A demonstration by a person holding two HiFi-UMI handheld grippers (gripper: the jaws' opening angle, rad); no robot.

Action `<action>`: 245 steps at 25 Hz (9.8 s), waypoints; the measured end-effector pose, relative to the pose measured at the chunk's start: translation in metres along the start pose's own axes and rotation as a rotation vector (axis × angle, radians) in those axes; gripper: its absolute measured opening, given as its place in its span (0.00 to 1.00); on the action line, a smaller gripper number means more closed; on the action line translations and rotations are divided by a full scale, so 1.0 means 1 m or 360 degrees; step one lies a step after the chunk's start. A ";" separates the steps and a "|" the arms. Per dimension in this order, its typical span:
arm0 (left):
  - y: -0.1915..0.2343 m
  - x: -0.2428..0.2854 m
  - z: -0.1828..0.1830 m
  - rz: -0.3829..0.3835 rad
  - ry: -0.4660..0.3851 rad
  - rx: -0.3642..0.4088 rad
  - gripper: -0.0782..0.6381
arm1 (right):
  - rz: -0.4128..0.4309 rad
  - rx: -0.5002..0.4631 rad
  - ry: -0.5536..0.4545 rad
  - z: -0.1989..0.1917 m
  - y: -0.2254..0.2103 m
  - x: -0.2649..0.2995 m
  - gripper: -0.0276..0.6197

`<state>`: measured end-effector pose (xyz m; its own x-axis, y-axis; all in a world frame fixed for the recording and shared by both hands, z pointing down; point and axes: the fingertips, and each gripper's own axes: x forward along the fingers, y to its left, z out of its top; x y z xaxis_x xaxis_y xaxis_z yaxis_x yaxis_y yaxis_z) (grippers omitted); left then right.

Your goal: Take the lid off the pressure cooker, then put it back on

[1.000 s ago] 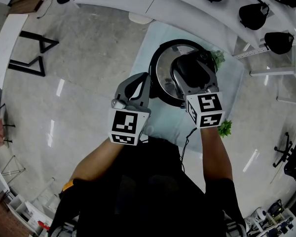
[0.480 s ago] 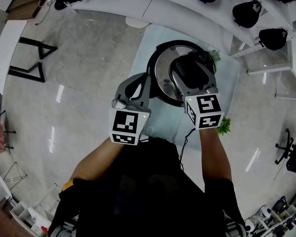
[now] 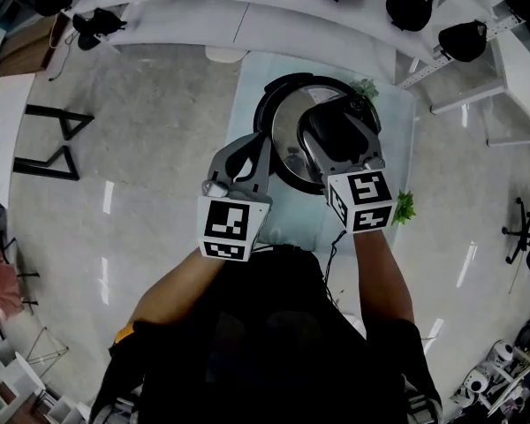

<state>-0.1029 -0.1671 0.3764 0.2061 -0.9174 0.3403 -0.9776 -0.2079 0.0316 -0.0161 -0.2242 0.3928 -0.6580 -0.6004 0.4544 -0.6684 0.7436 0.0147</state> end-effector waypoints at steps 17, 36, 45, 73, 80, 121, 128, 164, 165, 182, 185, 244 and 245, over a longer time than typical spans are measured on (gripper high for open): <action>-0.043 -0.013 -0.001 -0.0329 -0.0015 0.0127 0.12 | -0.0294 0.0148 0.0005 -0.028 0.011 -0.060 0.51; -0.132 -0.015 -0.015 -0.0719 0.0015 0.0270 0.12 | -0.0656 0.0355 0.0032 -0.081 -0.005 -0.150 0.51; -0.165 -0.018 -0.031 -0.0844 0.0053 0.0306 0.12 | -0.0780 0.0438 0.0074 -0.113 -0.008 -0.183 0.51; -0.170 -0.008 -0.142 -0.0861 0.0290 0.0446 0.12 | -0.0798 0.0627 0.0237 -0.252 0.014 -0.154 0.51; -0.165 -0.001 -0.168 -0.0829 0.0359 0.0484 0.12 | -0.0775 0.0651 0.0263 -0.281 0.011 -0.135 0.51; -0.169 0.011 -0.173 -0.0838 0.0394 0.0429 0.12 | -0.0751 0.0388 0.0461 -0.326 0.008 -0.096 0.52; -0.163 -0.003 -0.147 -0.0889 0.0314 0.0414 0.12 | -0.0868 0.0449 0.0377 -0.283 0.007 -0.120 0.52; -0.123 -0.114 -0.064 -0.0863 0.0034 0.0211 0.12 | -0.0855 0.0599 -0.0036 -0.112 0.107 -0.193 0.14; -0.126 -0.116 -0.061 -0.0841 0.0026 0.0211 0.12 | -0.0830 0.0595 -0.0053 -0.112 0.106 -0.196 0.14; -0.211 -0.157 -0.059 -0.0477 -0.0015 0.0186 0.12 | -0.0440 0.0447 -0.0231 -0.123 0.098 -0.284 0.07; -0.218 -0.166 -0.064 -0.0431 -0.0003 0.0180 0.12 | -0.0374 0.0420 -0.0226 -0.127 0.102 -0.289 0.07; -0.140 -0.197 -0.070 -0.0626 -0.0068 0.0151 0.12 | -0.0710 0.0471 -0.0054 -0.113 0.156 -0.255 0.07; -0.137 -0.198 -0.070 -0.0629 -0.0071 0.0145 0.12 | -0.0729 0.0467 -0.0054 -0.112 0.156 -0.255 0.07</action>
<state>-0.0131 0.0668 0.3705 0.5689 -0.7742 0.2775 -0.8154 -0.5749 0.0679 0.0864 0.0778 0.3790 -0.2843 -0.8565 0.4307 -0.9549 0.2932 -0.0472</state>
